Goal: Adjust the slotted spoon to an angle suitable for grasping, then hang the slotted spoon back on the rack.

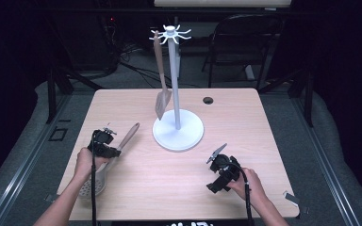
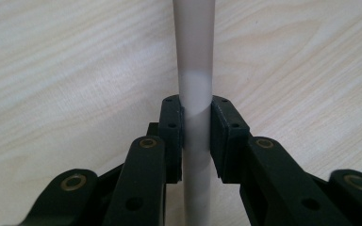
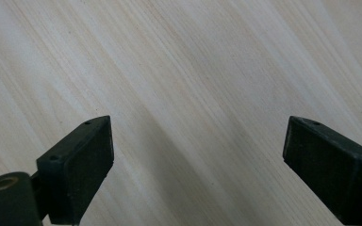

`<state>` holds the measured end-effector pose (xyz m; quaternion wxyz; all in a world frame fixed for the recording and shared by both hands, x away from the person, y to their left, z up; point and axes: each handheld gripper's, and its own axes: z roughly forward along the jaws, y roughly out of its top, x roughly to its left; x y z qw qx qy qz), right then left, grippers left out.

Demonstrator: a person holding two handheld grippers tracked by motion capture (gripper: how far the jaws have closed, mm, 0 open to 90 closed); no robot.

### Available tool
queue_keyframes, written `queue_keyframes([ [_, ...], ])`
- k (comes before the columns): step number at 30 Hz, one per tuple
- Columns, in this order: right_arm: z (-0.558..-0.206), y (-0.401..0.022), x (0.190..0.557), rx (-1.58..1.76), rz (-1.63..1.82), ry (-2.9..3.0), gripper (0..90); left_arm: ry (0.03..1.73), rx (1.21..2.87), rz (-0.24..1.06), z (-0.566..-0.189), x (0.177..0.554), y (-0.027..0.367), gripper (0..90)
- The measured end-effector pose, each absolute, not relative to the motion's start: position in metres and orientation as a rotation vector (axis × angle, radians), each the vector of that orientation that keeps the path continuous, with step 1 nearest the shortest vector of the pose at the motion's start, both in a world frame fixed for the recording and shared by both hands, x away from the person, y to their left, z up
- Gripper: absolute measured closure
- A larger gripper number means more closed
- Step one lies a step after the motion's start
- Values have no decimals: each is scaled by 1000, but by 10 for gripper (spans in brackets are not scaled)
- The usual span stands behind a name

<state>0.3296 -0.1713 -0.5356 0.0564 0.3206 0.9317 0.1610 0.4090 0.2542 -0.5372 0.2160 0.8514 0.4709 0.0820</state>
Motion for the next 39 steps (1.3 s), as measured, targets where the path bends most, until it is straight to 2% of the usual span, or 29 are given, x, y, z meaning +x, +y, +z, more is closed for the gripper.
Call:
queue_keyframes([
  [26, -535, -172, 332, 983, 492, 2831, 92, 1129, 2039, 503, -502, 370, 267, 766],
  [39, -537, -174, 334, 1000, 474, 2836, 92, 1032, 1761, 696, -474, 344, 271, 766],
])
